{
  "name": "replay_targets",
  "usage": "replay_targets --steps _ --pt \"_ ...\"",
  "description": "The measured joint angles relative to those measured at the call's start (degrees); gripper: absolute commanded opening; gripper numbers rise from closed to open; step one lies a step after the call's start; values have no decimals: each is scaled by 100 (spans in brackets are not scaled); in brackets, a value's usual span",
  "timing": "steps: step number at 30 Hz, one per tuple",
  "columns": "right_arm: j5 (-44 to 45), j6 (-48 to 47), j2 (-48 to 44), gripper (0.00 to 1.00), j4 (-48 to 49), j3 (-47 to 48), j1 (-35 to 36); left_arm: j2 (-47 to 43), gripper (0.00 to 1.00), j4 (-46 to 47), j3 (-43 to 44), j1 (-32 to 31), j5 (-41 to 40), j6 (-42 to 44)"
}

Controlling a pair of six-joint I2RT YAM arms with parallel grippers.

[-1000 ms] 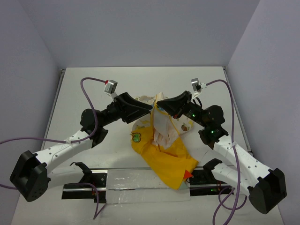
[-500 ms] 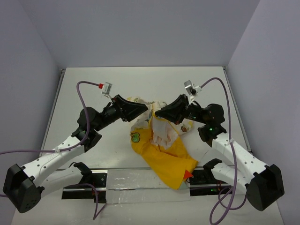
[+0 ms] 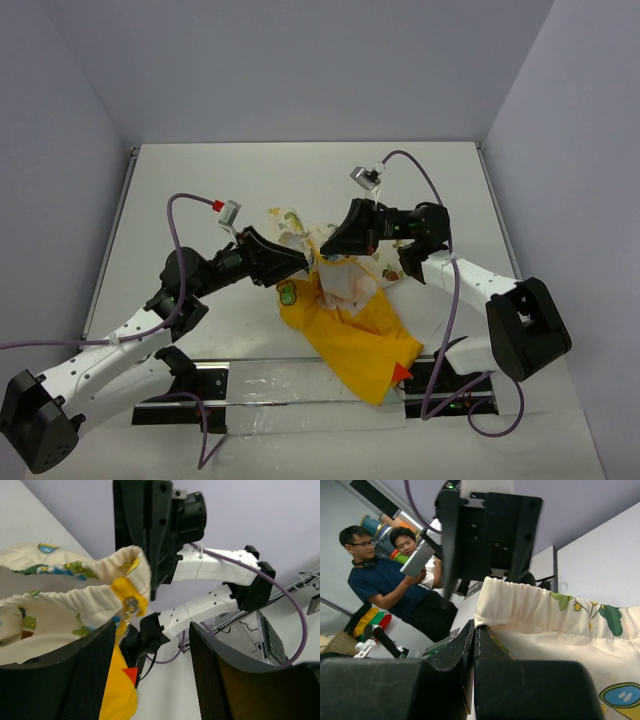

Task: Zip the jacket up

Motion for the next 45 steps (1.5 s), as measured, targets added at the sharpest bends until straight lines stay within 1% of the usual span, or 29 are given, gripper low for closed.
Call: replay_targets --steps 4,10,13,17,24,33,35,37,40,45 --pt "-34 226 -2 0 169 92 0 96 65 16 -103 0 153 42" --pt "-34 393 -2 0 258 125 0 136 64 192 -287 0 164 41" --pt "-31 440 -22 0 266 125 0 306 62 585 -334 0 181 -57" --pt "-29 463 -49 0 267 125 0 758 59 1265 -366 0 245 -319" --pt "-25 503 -82 0 278 125 0 1422 58 2428 -422 5 448 -912" --pt "-7 570 -94 0 337 126 0 1500 57 3151 -428 6 510 -1313" --pt "-6 581 -94 0 342 126 0 1403 58 3062 -428 6 511 -1290" --pt "1 582 -96 0 342 125 0 1196 60 2764 -419 -2 452 -1130" --pt "33 582 -96 0 342 125 0 551 60 1957 -436 -55 33 -789" --pt "106 584 -94 0 342 125 0 -451 60 1172 -463 -83 -563 -353"
